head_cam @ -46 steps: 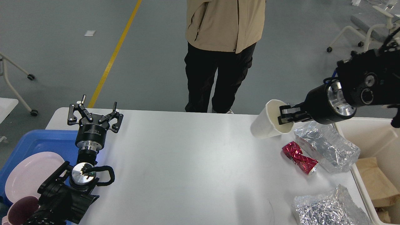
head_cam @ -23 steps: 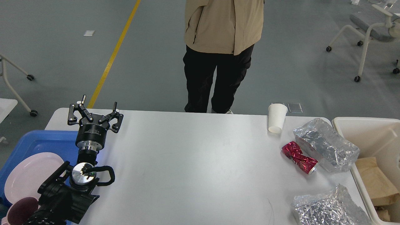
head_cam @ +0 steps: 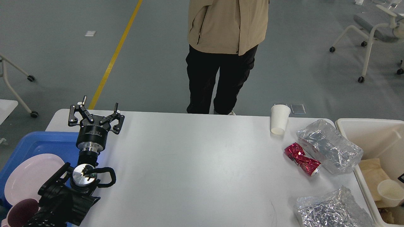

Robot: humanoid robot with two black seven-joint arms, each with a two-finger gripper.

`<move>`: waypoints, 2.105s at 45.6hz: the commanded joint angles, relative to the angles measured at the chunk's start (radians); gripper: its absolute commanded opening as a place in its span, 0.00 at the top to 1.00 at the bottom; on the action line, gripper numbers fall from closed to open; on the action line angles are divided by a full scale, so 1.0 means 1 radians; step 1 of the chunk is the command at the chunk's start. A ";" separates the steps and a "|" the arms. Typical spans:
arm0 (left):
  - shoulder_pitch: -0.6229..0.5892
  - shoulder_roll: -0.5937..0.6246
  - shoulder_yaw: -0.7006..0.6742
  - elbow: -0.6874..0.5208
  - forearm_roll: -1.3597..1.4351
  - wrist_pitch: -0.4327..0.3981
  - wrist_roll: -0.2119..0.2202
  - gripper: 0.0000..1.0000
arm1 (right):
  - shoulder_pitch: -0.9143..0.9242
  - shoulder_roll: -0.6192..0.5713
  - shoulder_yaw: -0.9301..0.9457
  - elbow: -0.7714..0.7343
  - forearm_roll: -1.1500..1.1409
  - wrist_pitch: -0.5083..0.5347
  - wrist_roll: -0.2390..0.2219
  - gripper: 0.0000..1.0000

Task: Tidy desktop
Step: 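Move the right gripper back toward the red can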

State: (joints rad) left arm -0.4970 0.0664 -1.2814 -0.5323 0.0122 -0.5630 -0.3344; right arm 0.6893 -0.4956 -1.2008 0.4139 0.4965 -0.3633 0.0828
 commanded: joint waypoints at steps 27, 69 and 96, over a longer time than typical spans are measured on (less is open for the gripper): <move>0.000 0.000 0.001 0.000 0.000 0.000 0.000 0.00 | 0.193 0.144 0.227 -0.061 -0.009 -0.040 0.008 0.00; 0.000 0.000 0.000 0.000 0.000 0.000 0.000 0.00 | 1.354 0.022 0.172 1.241 -0.872 0.535 0.017 0.00; 0.000 0.000 -0.001 0.000 0.000 0.000 0.000 0.00 | 0.961 0.040 0.081 1.036 -0.862 0.238 0.000 0.00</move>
State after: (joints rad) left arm -0.4970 0.0660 -1.2813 -0.5323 0.0123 -0.5629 -0.3344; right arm 1.7493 -0.4671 -1.1179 1.4768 -0.3593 0.0242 0.0805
